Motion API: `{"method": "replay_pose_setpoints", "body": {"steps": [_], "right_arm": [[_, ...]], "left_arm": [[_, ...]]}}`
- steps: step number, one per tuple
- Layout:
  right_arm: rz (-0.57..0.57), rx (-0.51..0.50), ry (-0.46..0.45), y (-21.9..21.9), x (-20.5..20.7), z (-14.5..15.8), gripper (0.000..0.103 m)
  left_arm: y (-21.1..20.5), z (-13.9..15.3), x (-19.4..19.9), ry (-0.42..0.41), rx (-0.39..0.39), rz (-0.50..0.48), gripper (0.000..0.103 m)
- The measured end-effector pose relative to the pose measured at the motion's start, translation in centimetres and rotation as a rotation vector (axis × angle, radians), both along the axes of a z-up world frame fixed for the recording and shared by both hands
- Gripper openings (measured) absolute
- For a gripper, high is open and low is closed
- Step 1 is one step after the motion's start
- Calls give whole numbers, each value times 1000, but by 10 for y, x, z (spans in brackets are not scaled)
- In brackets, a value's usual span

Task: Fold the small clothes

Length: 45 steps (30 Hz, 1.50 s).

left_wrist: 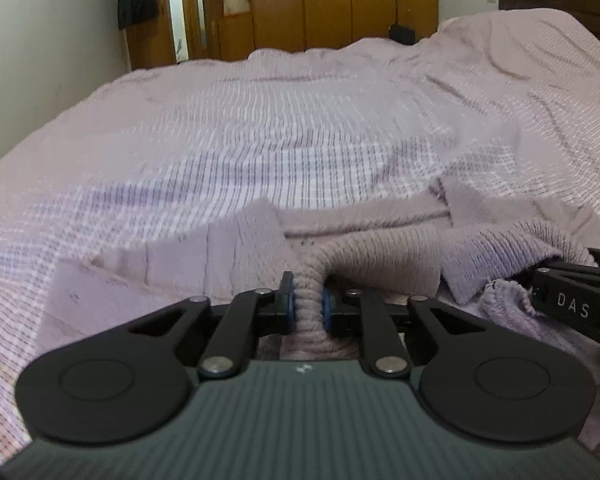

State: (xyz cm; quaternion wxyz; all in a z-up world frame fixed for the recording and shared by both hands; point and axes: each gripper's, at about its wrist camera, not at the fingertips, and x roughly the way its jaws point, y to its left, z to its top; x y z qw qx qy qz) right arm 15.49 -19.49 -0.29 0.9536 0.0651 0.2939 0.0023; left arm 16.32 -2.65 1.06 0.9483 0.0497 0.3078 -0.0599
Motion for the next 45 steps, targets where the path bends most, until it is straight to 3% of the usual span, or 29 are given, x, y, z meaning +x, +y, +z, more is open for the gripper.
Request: {"method": "replay_pose_setpoints", "body": {"steps": [4, 10, 16, 18, 22, 28, 34, 39, 45], "right_arm": [[-1, -11, 8, 2, 1, -4, 43], [3, 21, 4, -11, -19, 20, 60], [39, -2, -19, -21, -65, 49, 63], [56, -14, -21, -22, -80, 50, 70], [68, 4, -32, -23, -105, 39, 72], [143, -103, -37, -4, -112, 27, 72], [187, -102, -60, 4, -115, 28, 72], [204, -113, -52, 10, -109, 22, 72], [203, -122, -52, 13, -107, 16, 71]], "left_arm": [[4, 1, 0, 9, 8, 13, 41], [23, 33, -28, 0, -21, -21, 69], [35, 52, -71, -1, -18, -61, 70], [36, 51, -84, 5, -26, -88, 70], [35, 44, -107, -7, -63, -143, 70], [24, 30, -117, 26, -44, -242, 70], [11, 22, -127, 23, -2, -331, 70], [0, 12, -130, -6, 84, -333, 70], [4, 6, -125, -22, 102, -301, 72]]}}
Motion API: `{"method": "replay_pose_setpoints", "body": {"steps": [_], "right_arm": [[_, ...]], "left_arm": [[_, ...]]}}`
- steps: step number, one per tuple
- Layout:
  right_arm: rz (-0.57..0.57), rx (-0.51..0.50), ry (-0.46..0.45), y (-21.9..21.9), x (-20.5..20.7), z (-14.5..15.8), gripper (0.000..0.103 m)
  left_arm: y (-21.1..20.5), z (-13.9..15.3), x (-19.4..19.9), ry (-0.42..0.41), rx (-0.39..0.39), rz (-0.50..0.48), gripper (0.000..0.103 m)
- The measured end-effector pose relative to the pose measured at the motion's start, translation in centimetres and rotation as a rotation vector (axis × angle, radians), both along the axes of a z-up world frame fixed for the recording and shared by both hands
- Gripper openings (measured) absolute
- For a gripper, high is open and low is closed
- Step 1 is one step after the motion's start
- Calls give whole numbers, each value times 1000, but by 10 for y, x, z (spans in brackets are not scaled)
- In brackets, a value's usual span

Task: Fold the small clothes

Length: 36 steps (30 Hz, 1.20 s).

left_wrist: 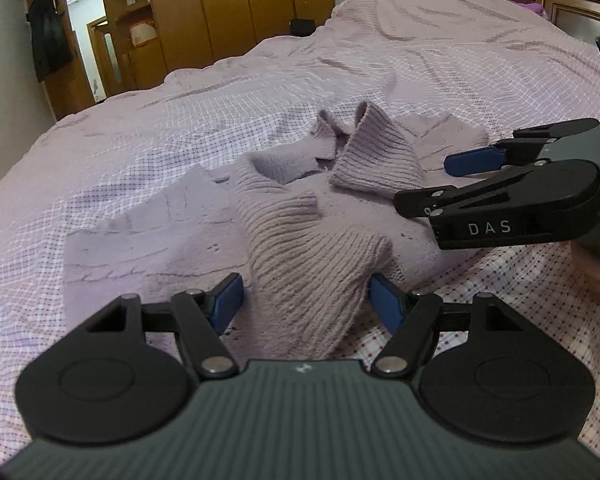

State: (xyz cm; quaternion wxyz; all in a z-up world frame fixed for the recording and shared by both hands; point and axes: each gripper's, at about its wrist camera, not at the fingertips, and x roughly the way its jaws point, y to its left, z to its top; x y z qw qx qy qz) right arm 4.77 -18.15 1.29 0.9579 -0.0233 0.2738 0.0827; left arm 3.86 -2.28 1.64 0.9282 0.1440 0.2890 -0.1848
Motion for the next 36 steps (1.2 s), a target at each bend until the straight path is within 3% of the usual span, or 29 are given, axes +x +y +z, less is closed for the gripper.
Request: {"method": "replay_pose_setpoints", "body": {"steps": [2, 3, 4, 6, 7, 9, 10, 18, 21, 29, 36], "right_arm": [[-3, -18, -10, 2, 0, -2, 69], [-5, -27, -15, 3, 0, -3, 64], [-10, -32, -18, 4, 0, -4, 62], [-15, -36, -14, 5, 2, -5, 41], [-14, -34, -17, 5, 3, -6, 36], [-10, -28, -26, 4, 2, -4, 16], [-15, -29, -34, 3, 2, -2, 14], [-37, -39, -99, -11, 5, 16, 11], [-54, -59, -137, -16, 10, 24, 11], [-172, -54, -154, -48, 39, 28, 11], [-257, -17, -92, -76, 62, 14, 11]], "left_arm": [[0, -1, -1, -9, 6, 1, 71], [-1, -1, -2, -14, 8, 2, 65], [-2, -2, -3, -17, 8, -1, 48], [-3, 0, -4, -19, 14, 0, 29], [-2, 3, -4, -25, 12, 3, 24], [3, 12, -2, -32, -9, 9, 22], [7, 17, 0, -33, -24, 19, 22], [34, 55, 19, -145, -5, 138, 21], [43, 61, 33, -175, 41, 174, 21], [70, 53, 82, -167, 89, 238, 21], [103, 36, 124, -96, -4, 356, 23]]}}
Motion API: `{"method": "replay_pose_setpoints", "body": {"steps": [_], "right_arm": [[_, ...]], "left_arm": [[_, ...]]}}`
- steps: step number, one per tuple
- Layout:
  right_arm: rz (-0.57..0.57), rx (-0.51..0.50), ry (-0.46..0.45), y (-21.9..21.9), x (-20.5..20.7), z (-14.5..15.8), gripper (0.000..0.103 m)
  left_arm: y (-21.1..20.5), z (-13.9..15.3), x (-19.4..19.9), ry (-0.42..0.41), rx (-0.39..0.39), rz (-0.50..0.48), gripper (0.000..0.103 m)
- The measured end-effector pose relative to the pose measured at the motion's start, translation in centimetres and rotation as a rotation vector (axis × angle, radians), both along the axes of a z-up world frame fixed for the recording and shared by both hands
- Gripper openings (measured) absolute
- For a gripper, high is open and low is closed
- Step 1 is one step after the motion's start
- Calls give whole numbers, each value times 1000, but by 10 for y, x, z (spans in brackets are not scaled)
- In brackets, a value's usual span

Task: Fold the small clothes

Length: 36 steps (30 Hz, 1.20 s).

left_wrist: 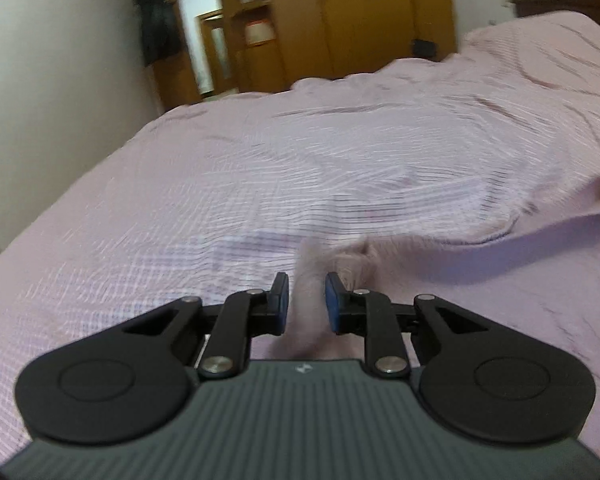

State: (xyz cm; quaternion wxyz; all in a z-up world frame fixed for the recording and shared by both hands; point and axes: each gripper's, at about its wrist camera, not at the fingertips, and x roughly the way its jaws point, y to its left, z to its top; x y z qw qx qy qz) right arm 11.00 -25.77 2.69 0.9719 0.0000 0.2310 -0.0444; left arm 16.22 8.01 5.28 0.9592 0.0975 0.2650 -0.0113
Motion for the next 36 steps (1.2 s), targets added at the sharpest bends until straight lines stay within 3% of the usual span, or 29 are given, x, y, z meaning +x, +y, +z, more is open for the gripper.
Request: {"method": "replay_pose_setpoints", "body": {"steps": [5, 8, 10, 16, 20, 22, 23, 27, 30, 34, 36], "right_arm": [[-79, 53, 28, -17, 7, -8, 13], [-127, 79, 18, -28, 5, -5, 21], [-133, 91, 9, -32, 1, 0, 24], [-61, 126, 1, -28, -6, 9, 25], [3, 112, 50, -20, -3, 4, 25], [14, 97, 83, -14, -1, -2, 25], [16, 94, 102, -14, 1, -5, 27], [9, 89, 157, -13, 7, -16, 41], [3, 67, 168, -8, 7, -22, 56], [9, 51, 169, -5, 8, -25, 58], [12, 62, 162, -6, 8, -23, 60]], "left_arm": [[19, 3, 9, 26, -12, 57, 26], [30, 8, 4, 25, -24, 88, 35], [37, 11, -1, 37, -73, 87, 37], [38, 0, 14, 141, -157, 96, 40], [35, -16, 25, 188, -196, 108, 38], [29, -19, 22, 138, -150, 92, 15], [25, -19, 21, 115, -115, 90, 11], [19, -24, 19, 49, 13, 146, 10], [20, -36, 25, 76, 95, 210, 10], [32, -40, 23, 113, 62, 232, 12], [39, -33, 19, 136, 9, 222, 12]]}}
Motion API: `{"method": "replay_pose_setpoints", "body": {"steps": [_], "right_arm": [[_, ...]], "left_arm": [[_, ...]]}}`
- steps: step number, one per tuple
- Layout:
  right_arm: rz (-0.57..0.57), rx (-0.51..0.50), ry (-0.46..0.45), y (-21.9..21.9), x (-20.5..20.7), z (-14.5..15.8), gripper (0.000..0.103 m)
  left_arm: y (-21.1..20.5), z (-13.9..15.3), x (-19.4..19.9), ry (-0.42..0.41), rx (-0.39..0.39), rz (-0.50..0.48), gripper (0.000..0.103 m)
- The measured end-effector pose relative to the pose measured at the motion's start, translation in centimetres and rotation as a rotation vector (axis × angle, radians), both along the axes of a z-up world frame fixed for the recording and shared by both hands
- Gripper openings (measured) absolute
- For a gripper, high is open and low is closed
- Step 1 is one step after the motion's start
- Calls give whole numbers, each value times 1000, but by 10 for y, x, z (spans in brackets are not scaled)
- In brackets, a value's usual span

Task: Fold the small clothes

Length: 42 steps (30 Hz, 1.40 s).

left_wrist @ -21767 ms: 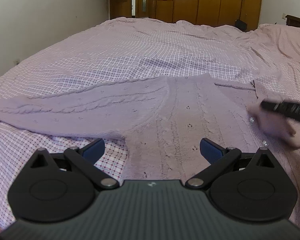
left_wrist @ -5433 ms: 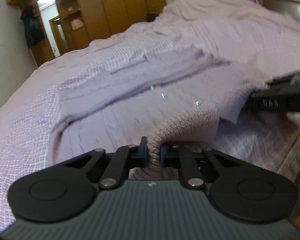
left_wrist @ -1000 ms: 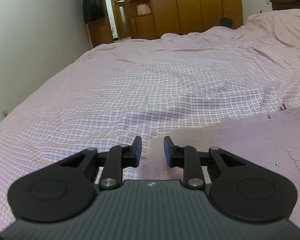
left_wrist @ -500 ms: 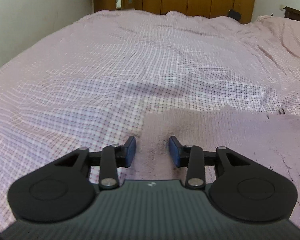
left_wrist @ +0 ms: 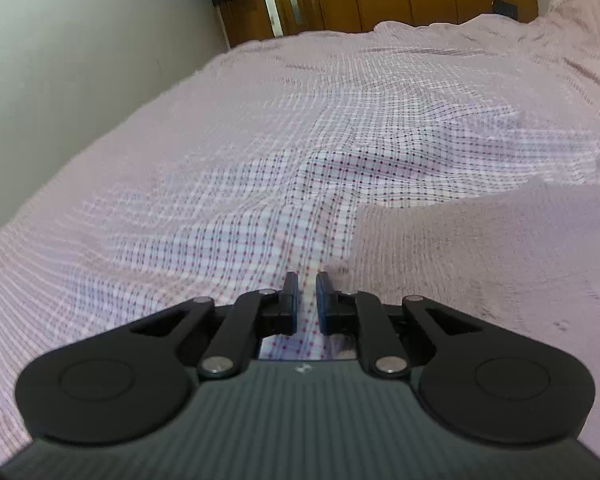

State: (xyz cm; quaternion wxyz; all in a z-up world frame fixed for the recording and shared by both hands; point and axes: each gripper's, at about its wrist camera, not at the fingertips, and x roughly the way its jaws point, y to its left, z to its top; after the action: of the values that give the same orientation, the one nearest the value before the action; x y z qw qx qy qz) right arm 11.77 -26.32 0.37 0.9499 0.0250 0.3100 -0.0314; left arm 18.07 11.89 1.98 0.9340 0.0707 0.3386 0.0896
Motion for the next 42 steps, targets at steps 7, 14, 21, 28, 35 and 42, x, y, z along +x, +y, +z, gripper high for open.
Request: {"method": "replay_pose_setpoints", "body": {"steps": [7, 14, 21, 28, 35, 42], "right_arm": [[25, 51, -20, -1, -8, 21, 60], [37, 87, 46, -3, -8, 19, 61], [27, 58, 55, -8, -6, 3, 74], [4, 184, 23, -28, -22, 14, 74], [-111, 353, 55, -70, -69, 14, 84], [-79, 486, 110, -70, -83, 0, 84]], "left_arm": [[6, 37, -42, -45, -113, -65, 55], [-9, 29, -62, 36, -167, -9, 55], [-3, 4, -65, 59, -160, 92, 70], [-5, 19, -85, 97, -180, 96, 74], [-3, 25, -112, 127, -210, 67, 84], [0, 17, -107, 154, -238, 47, 84]]}}
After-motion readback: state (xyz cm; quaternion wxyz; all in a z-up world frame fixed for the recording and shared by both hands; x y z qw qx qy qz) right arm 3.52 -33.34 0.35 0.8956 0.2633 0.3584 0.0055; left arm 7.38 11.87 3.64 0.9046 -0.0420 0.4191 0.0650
